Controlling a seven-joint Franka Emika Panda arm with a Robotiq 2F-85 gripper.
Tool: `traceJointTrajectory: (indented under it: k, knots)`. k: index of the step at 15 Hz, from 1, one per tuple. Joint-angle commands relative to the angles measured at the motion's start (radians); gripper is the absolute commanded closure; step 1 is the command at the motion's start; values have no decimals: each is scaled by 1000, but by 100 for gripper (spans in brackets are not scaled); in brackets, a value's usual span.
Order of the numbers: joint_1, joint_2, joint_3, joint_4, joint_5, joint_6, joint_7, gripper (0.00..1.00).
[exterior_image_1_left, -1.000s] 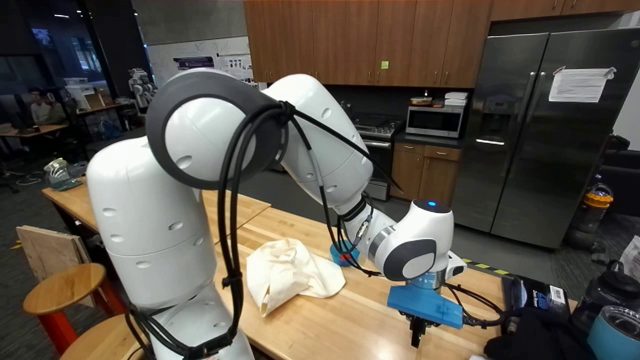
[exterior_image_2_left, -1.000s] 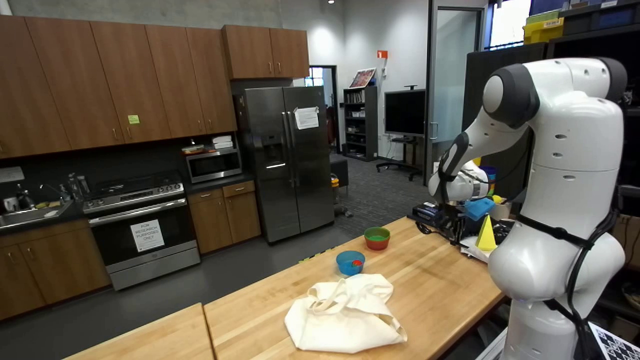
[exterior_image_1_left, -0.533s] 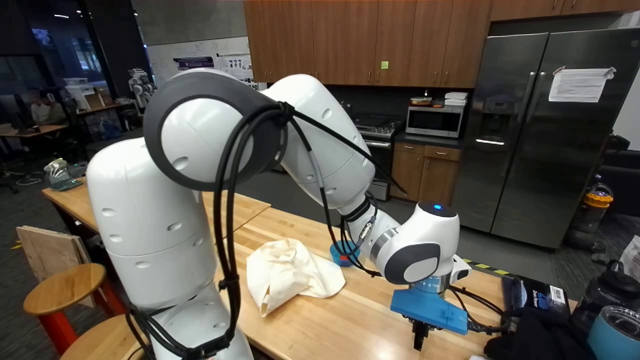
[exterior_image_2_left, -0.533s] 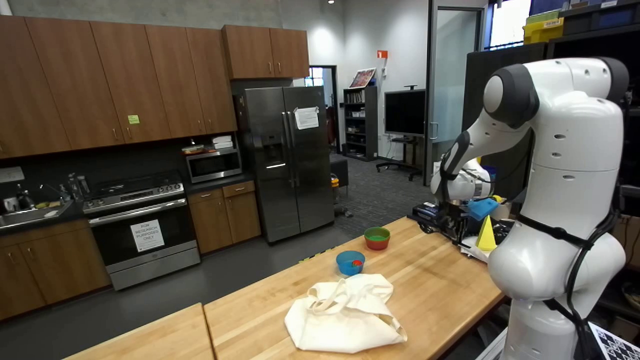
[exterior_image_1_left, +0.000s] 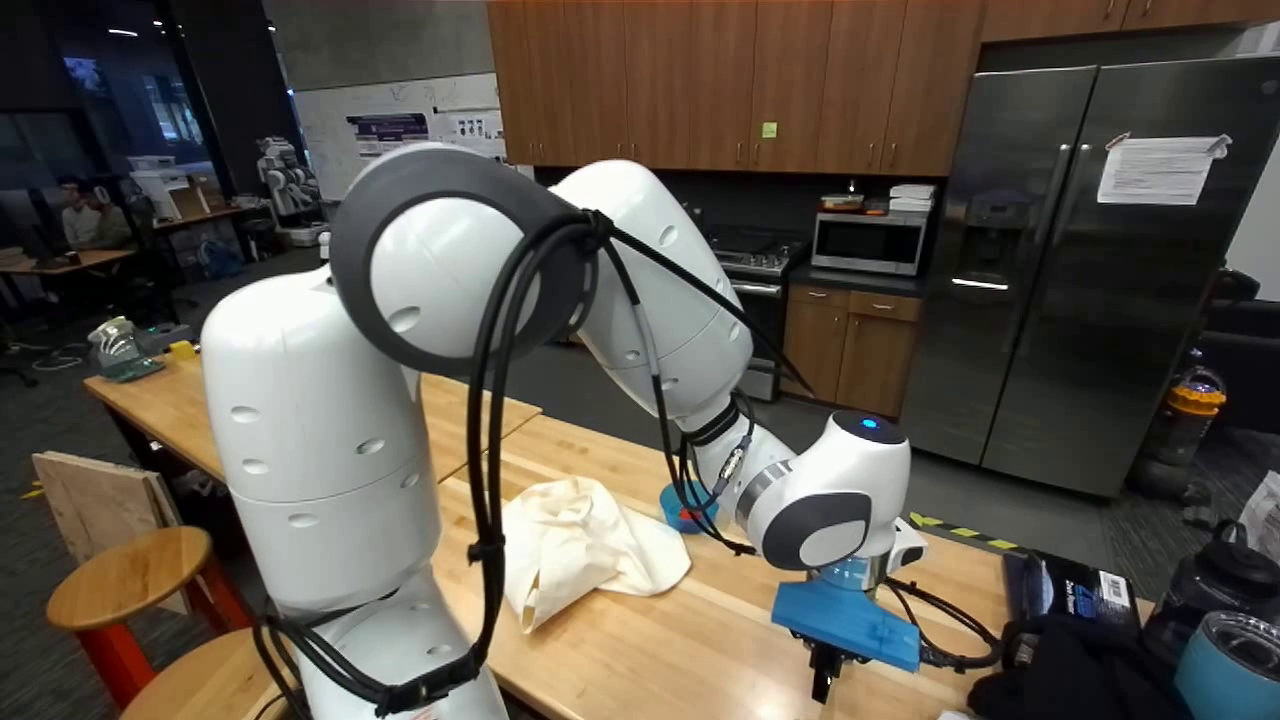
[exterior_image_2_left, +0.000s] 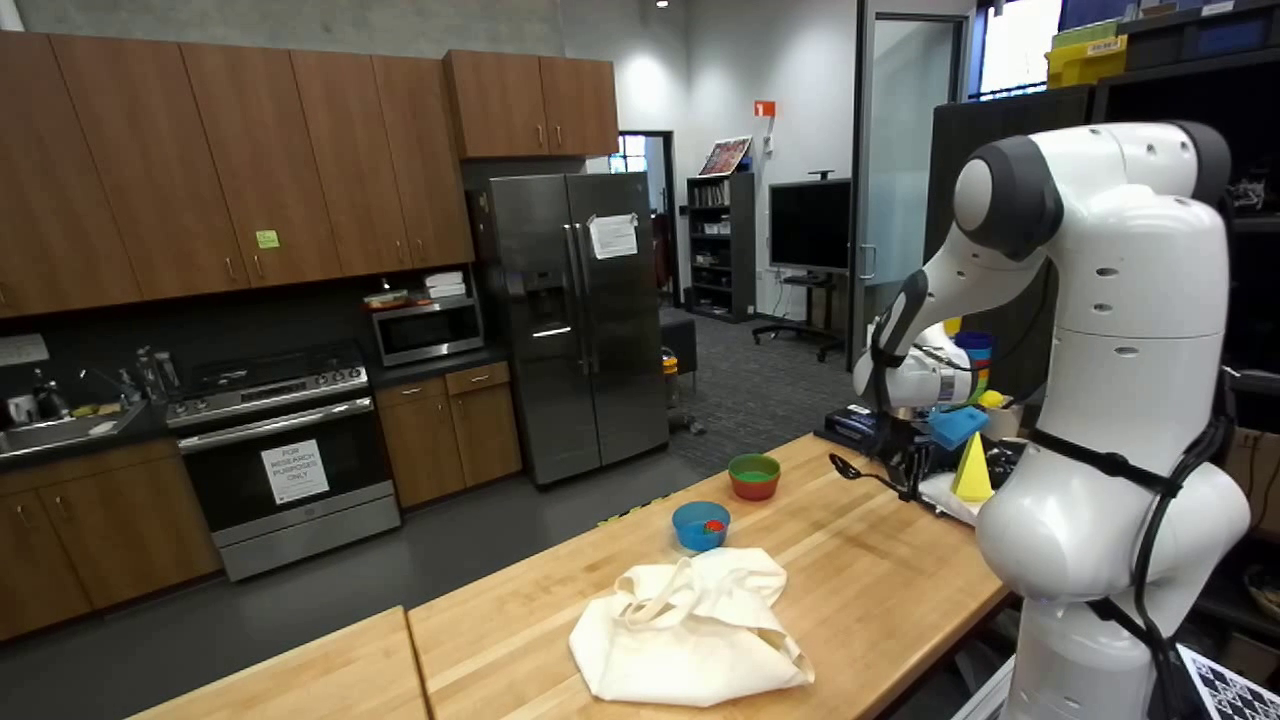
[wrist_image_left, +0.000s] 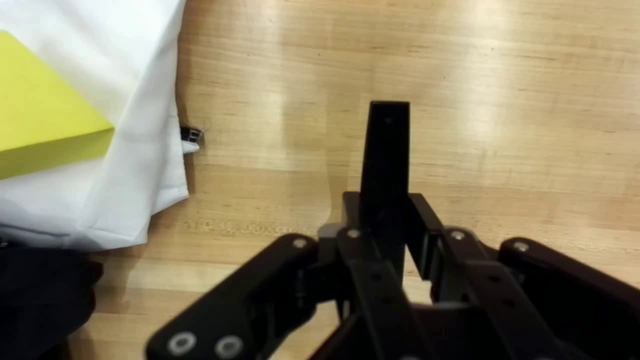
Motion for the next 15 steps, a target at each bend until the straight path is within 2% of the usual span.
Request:
traceJointTrajectory:
  k: [1, 5, 10, 11, 12, 14, 15]
  knots:
    - [17, 46, 27, -12, -7, 66, 75, 94]
    - [32, 122, 50, -32, -38, 160, 209, 94]
    - [64, 223, 31, -36, -150, 236, 434, 94]
    - [69, 234, 31, -33, -160, 239, 464, 75]
    - [78, 235, 26, -37, -173, 243, 492, 50]
    - [96, 227, 16, -44, -195, 247, 534, 49]
    - [108, 223, 10, -44, -210, 247, 556, 45]
